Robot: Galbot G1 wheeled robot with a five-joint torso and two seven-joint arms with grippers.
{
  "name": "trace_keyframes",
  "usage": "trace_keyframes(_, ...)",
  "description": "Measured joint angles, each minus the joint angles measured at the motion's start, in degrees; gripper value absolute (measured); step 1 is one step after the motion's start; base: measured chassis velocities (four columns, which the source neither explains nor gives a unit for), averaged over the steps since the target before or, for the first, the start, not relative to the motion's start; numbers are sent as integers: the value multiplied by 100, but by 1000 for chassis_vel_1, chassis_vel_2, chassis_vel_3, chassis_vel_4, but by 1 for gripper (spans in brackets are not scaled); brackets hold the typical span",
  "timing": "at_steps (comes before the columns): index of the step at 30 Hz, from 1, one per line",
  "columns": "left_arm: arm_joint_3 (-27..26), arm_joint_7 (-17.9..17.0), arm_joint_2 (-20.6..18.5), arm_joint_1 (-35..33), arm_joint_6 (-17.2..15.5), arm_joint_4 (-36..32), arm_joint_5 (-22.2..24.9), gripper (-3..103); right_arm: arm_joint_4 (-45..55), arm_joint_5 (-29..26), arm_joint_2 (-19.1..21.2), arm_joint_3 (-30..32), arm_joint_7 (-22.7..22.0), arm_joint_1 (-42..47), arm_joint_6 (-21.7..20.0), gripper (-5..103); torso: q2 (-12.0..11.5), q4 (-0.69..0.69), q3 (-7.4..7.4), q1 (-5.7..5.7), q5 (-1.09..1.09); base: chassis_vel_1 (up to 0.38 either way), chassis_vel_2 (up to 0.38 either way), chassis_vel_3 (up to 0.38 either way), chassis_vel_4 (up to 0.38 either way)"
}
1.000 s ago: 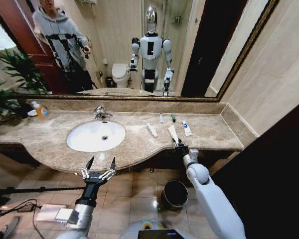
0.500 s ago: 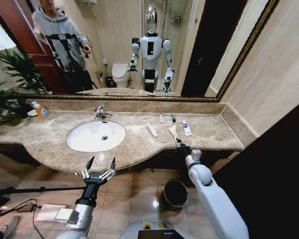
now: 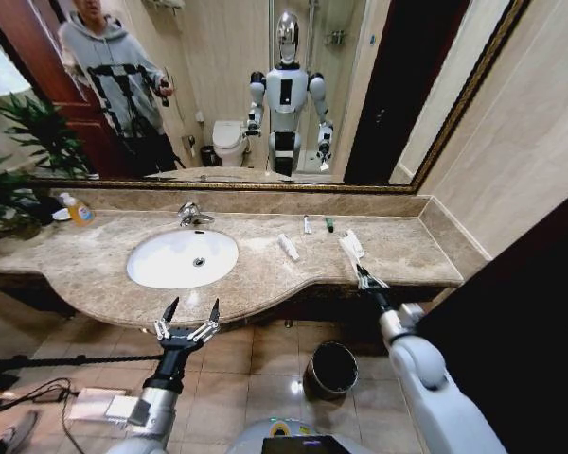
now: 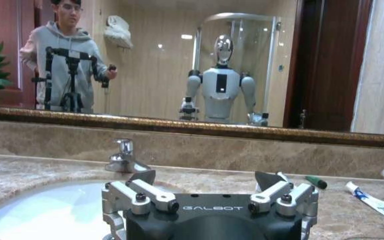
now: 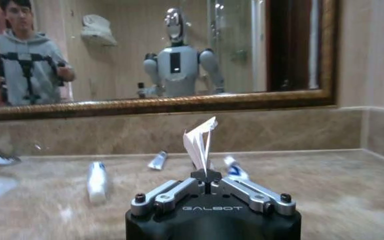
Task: Pick up the trash from the sink and place it in the trash bin.
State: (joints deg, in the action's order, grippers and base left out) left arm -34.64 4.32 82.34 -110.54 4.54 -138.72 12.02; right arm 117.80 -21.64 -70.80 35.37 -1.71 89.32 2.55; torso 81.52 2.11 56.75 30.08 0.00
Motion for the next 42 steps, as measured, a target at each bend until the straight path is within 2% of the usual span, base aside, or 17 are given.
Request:
trace_keyframes(1,0,0,0,0,0,0,0,100,0,120,-67,43,-19,233,203,0,0,-1,0,0,0,0,0,0,0)
trace_keyframes(2,0,0,0,0,0,0,0,100,0,120,-67,43,-19,233,203,0,0,-1,0,0,0,0,0,0,0)
trace_keyframes(4,0,0,0,0,0,0,0,100,-113,263,-186,64,-95,791,653,0,0,-1,0,0,0,0,0,0,0)
trace_keyframes(9,0,-1,1,0,0,0,0,100,-361,292,-286,22,-157,1163,1000,0,0,-1,0,0,0,0,0,0,0)
trace_keyframes(11,0,-1,0,0,0,0,0,100,-783,322,-289,-94,-161,1318,1229,0,0,0,0,0,0,0,0,0,0)
trace_keyframes(14,0,-1,0,0,0,0,0,100,-1211,432,-312,-190,-112,1331,1343,0,0,0,0,0,0,0,0,0,0)
trace_keyframes(21,0,-1,0,0,0,0,0,100,-2558,618,-468,-459,77,890,1297,0,0,0,0,0,1,0,0,0,0)
trace_keyframes(24,0,0,0,0,0,0,0,100,-3620,742,-526,-635,146,381,1064,0,0,0,1,1,0,0,0,0,0)
trace_keyframes(25,0,0,0,0,0,0,0,100,-3620,742,-526,-635,146,381,1064,0,0,0,1,1,0,0,0,0,0)
trace_keyframes(29,0,0,0,0,0,0,0,100,-4393,697,-602,-775,303,-130,580,0,0,0,1,0,0,0,0,0,0)
trace_keyframes(32,0,-1,0,0,0,0,0,100,-4760,724,-653,-807,345,-360,478,0,-1,0,1,1,0,0,0,0,0)
trace_keyframes(33,0,0,0,0,0,0,0,100,-5188,924,-739,-811,373,-605,445,0,-1,0,1,1,0,0,0,0,0)
trace_keyframes(37,0,-1,0,0,0,0,0,100,-5554,1170,-822,-810,406,-812,419,0,-1,0,1,1,1,0,0,0,0)
trace_keyframes(41,0,0,1,0,0,0,0,100,-6232,1807,-1032,-811,479,-1255,376,0,-1,0,1,1,0,0,0,0,0)
trace_keyframes(42,0,0,1,0,0,0,0,100,-6232,1807,-1032,-811,479,-1255,376,0,-1,0,1,1,0,0,0,0,0)
